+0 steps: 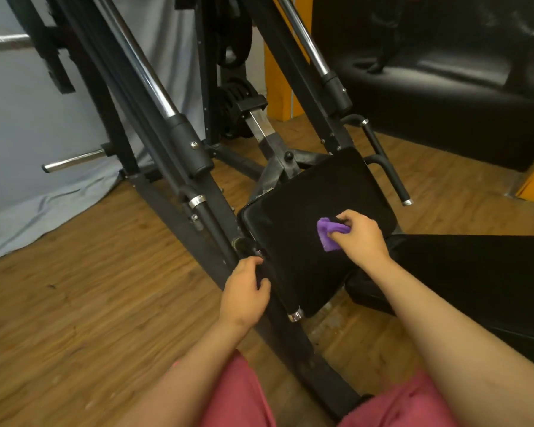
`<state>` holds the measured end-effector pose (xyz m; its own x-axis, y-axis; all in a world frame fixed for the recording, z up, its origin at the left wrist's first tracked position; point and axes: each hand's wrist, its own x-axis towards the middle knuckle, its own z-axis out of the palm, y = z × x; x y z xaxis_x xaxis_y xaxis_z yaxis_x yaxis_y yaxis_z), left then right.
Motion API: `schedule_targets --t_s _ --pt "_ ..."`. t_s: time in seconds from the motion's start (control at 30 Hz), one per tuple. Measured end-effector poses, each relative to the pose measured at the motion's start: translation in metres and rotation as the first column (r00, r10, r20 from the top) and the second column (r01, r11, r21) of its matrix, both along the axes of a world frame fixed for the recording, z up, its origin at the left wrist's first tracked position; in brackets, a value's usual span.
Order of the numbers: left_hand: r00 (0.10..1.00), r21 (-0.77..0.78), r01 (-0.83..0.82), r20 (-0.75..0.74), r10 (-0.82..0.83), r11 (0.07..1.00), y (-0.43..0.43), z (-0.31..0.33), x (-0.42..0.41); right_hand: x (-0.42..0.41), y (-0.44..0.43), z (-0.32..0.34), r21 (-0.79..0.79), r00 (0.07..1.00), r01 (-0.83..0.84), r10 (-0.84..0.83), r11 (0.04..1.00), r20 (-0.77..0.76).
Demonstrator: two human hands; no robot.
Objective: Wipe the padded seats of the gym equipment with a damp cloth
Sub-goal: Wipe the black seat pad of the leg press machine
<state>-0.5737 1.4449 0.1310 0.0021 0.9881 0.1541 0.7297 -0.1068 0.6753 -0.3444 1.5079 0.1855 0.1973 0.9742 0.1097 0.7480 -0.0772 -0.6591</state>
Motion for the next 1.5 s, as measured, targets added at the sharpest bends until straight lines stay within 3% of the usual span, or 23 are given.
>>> schedule_targets --t_s 0.43,0.77,0.93,1.17,1.5 --pt "0.982 0.073 -0.066 -0.171 0.077 0.995 -0.083 0.072 -0.056 -0.059 -0.124 0.03 0.141 0.96 -0.077 0.112 0.987 -0.255" --pt "0.986 0.061 -0.138 -0.09 0.143 0.989 -0.079 0.069 -0.057 -0.08 -0.135 0.003 0.11 0.887 -0.098 0.137 0.989 -0.441" --pt "0.98 -0.001 -0.195 -0.029 0.195 0.981 -0.054 0.038 -0.054 -0.089 -0.114 -0.023 0.023 0.845 -0.058 0.061 0.998 -0.531" --pt "0.948 -0.033 -0.316 0.016 0.317 0.948 -0.008 -0.012 -0.056 -0.11 -0.049 -0.058 -0.059 0.715 0.092 -0.107 0.994 -0.691" --pt "0.864 0.048 -0.5 0.097 0.494 0.864 0.07 -0.033 -0.052 -0.122 0.08 -0.096 -0.118 0.636 0.309 -0.297 0.944 -0.712"
